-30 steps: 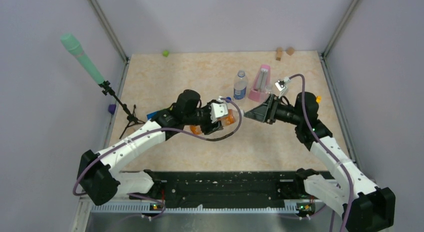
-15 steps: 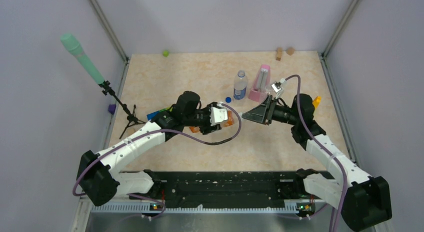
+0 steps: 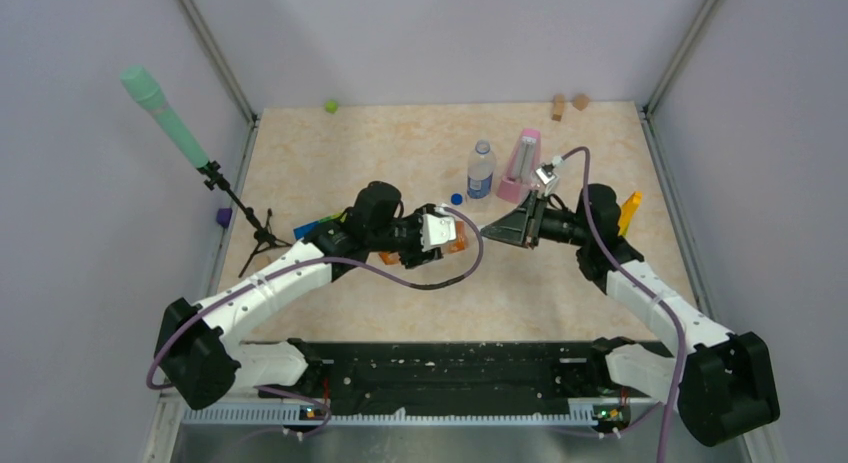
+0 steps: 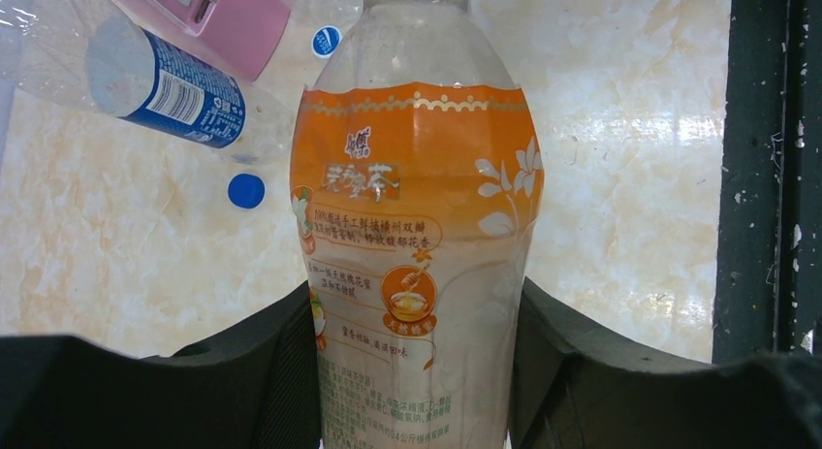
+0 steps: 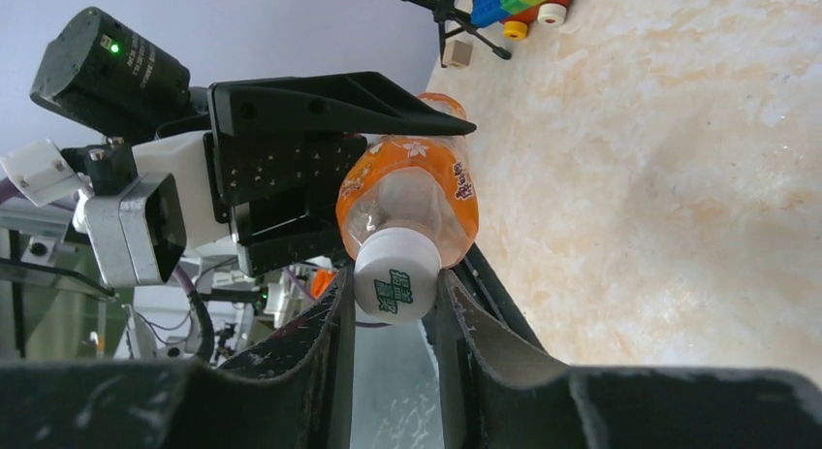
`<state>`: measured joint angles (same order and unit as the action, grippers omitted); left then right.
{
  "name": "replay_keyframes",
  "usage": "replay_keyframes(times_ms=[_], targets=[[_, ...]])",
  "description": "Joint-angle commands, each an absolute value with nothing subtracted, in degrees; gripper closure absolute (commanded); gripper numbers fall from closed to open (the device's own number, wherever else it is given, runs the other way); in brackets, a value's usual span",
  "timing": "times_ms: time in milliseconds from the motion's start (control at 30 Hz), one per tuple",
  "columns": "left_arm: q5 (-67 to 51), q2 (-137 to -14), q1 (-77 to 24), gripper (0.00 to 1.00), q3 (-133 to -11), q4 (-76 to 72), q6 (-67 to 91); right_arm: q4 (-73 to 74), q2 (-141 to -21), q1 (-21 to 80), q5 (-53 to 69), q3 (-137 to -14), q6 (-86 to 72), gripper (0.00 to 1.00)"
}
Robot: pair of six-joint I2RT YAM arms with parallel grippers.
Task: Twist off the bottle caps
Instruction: Pick up the plastic bottle at the center of the board.
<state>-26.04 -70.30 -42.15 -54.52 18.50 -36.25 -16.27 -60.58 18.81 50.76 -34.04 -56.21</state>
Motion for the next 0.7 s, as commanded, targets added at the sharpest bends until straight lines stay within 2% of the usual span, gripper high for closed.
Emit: replay_keyframes(times_ms=[0, 233, 533, 667], targets=[[-27.0, -71.0, -42.5, 1.00, -55.4, 17.3, -36.7, -20.1, -59.9, 19.9, 53.4, -34.7, -53.6, 0.91], [-28.8, -73.4, -42.5, 1.00, -59.8, 22.7, -34.4, -10.6, -58.1, 21.6, 50.5, -36.5, -36.2, 1.00], [-37.5, -71.2, -41.2, 1.00, -60.5, 24.9, -33.7, -19.8, -53.0, 22.4, 52.5, -32.1, -19.7, 1.00], [-41.7, -70.6, -40.6, 1.00, -61.5, 26.4, -33.8, -30.1, -51.6, 23.3, 58.9, -28.2, -13.4, 1.00]])
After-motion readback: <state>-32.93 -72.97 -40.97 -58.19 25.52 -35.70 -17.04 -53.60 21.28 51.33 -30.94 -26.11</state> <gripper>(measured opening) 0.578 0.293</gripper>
